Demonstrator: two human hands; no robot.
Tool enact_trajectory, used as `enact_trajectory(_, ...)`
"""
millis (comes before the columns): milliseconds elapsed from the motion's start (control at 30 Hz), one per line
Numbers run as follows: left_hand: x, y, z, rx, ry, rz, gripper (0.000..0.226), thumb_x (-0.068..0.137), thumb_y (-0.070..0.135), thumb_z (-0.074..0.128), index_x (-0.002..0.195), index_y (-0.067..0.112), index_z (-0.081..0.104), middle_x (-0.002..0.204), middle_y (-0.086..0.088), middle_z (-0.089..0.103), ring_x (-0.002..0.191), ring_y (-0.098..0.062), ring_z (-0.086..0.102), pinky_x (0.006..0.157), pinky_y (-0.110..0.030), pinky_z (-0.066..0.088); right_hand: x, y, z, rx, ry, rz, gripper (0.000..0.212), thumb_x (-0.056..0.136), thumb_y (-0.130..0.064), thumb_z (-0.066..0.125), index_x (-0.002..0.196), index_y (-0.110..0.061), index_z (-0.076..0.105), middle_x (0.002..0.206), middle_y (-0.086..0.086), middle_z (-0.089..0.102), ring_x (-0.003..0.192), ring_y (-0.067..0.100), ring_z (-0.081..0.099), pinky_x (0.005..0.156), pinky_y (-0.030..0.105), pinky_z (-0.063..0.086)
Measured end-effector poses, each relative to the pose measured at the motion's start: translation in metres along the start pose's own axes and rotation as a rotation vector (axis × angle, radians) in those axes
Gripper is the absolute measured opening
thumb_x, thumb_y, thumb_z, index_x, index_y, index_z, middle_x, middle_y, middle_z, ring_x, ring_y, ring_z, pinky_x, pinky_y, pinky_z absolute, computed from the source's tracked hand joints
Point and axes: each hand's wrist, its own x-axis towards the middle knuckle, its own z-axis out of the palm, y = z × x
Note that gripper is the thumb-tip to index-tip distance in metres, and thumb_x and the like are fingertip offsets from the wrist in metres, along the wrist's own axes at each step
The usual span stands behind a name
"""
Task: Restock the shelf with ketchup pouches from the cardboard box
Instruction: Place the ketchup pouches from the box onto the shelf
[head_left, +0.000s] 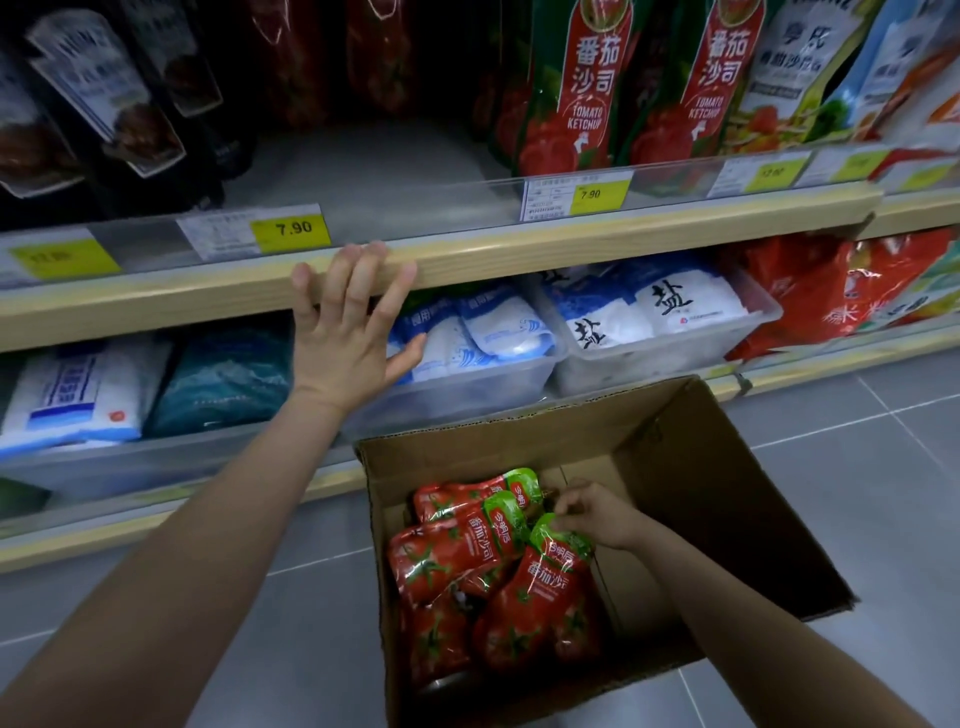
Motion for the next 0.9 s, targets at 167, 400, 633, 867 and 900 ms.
enact_trajectory(167, 0.002, 0.005, -0.019, -0.053, -0.139, -0.031, 0.072, 0.081, 0.053, 0.05, 0.139, 0.016, 0.028, 0.142, -0.012, 0.021, 0.134, -0.03, 0.015, 0.112, -0.049, -0.005, -0.024, -0.032, -0.008, -0.065, -0.062, -0.124, 0.018, 0.084, -0.019, 0.064, 0.067, -0.023, 0.06, 0.068, -0.013, 0.058, 0.061, -0.009, 0.056, 0.065, 0.013, 0.041)
enact_trajectory(400, 0.011, 0.027, -0.072, -0.413, -0.319, -0.125, 0.086, 0.079, 0.064, 0.044, 0.143, 0.009, 0.025, 0.15, -0.017, 0.023, 0.14, -0.031, 0.015, 0.116, -0.046, 0.003, -0.066, -0.089, -0.044, -0.186, 0.034, -0.348, 0.01, 0.081, -0.021, 0.068, 0.079, -0.011, 0.069, 0.08, -0.001, 0.067, 0.078, 0.007, 0.063, 0.077, 0.021, 0.05)
enact_trajectory(633, -0.014, 0.082, -0.108, -1.106, -1.035, -0.355, 0.107, 0.053, 0.063, 0.077, 0.142, 0.024, 0.031, 0.144, 0.008, 0.036, 0.133, -0.008, 0.033, 0.112, -0.036, 0.031, -0.102, -0.159, -0.096, -0.202, 0.142, -0.463, 0.012, 0.08, -0.019, 0.069, 0.082, -0.008, 0.069, 0.076, -0.004, 0.064, 0.067, -0.002, 0.058, 0.061, 0.01, 0.046)
enact_trajectory(867, -0.006, 0.084, -0.113, -1.345, -1.031, -0.649, 0.071, 0.054, 0.052, 0.08, 0.113, 0.02, 0.059, 0.11, 0.003, 0.068, 0.099, -0.008, 0.064, 0.094, -0.038, 0.05, -0.123, -0.197, -0.115, 0.111, 0.273, -0.548, 0.018, 0.076, -0.014, 0.073, 0.09, -0.011, 0.062, 0.078, -0.006, 0.061, 0.072, 0.003, 0.059, 0.057, 0.009, 0.047)
enact_trajectory(900, -0.005, 0.082, -0.113, -1.378, -1.018, -0.673, 0.072, 0.052, 0.053, 0.08, 0.112, 0.02, 0.06, 0.109, 0.004, 0.069, 0.099, -0.008, 0.065, 0.094, -0.039, 0.05, -0.124, -0.195, -0.115, 0.21, 0.292, -0.544, 0.021, 0.077, -0.013, 0.072, 0.095, -0.01, 0.062, 0.079, -0.006, 0.062, 0.074, 0.004, 0.059, 0.059, 0.01, 0.048)
